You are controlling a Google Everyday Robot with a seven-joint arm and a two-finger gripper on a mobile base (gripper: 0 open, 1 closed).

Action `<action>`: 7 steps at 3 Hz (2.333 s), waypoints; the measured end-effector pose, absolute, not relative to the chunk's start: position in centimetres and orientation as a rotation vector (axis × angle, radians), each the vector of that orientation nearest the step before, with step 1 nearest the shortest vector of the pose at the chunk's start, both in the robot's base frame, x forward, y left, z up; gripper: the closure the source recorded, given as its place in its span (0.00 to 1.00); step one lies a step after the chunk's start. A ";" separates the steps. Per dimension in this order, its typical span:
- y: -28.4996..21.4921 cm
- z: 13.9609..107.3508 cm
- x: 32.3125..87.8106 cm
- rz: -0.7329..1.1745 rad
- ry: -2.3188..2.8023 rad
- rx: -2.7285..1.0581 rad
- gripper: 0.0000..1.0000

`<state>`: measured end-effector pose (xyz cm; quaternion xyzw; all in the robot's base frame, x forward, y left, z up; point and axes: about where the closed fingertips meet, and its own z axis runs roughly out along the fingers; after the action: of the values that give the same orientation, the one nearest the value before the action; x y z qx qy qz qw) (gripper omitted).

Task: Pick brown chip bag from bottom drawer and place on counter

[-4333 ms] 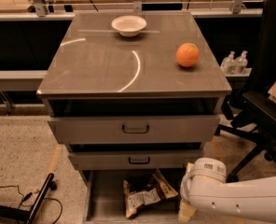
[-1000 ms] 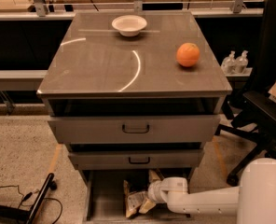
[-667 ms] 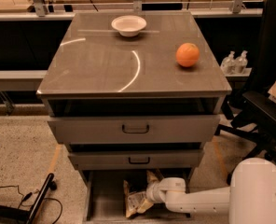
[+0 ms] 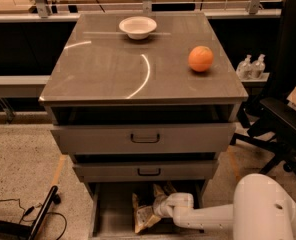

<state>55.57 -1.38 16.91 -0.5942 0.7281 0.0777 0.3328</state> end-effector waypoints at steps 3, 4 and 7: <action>-0.1 15.6 56.1 0.200 1.846 -1.622 0.72; 0.1 15.6 56.0 0.202 1.846 -1.622 0.95; 0.3 17.3 55.0 0.235 1.830 -1.619 1.00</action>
Offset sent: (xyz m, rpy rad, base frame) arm 0.0048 0.0086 -0.0097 -0.0154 -0.0166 0.0499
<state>55.01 0.34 17.29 -0.6210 0.7020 0.0900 0.3369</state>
